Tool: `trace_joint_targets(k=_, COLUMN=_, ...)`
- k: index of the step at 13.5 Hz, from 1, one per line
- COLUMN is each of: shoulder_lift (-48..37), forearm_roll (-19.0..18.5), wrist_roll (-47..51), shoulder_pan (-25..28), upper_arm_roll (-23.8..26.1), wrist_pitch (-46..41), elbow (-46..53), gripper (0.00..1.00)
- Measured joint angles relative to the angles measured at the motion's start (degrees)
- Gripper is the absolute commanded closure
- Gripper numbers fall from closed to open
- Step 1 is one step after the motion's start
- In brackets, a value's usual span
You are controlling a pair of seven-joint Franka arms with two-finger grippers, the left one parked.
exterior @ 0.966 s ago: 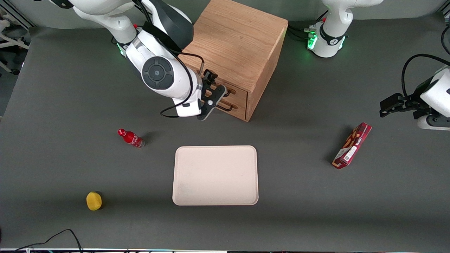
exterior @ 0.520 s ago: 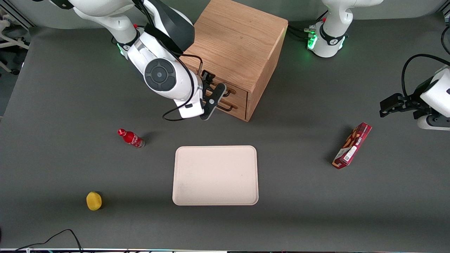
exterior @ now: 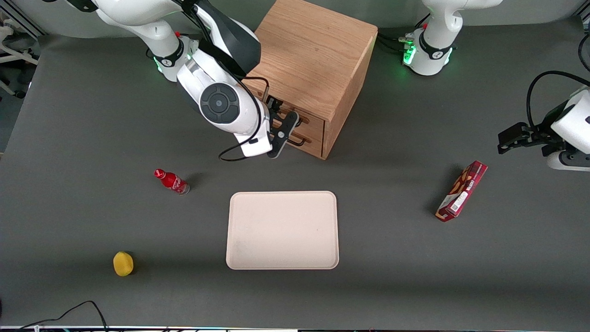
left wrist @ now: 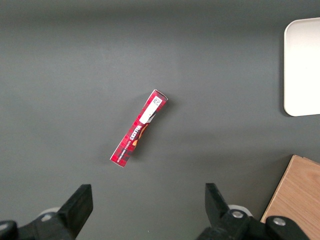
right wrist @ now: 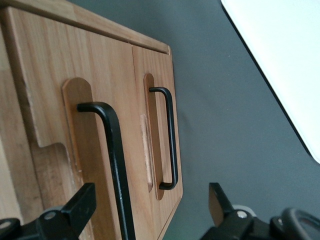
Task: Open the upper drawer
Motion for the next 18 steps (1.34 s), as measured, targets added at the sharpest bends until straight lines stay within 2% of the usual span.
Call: trace_joint_targets(k=18, shoulder_lift=-1.4, forearm_roll=-2.41, wrist_roll=-0.76, shoulder_pan=0.37, upper_arm_roll=0.19, wrist_pitch=10.15, elbow=-8.91, gripper=0.0)
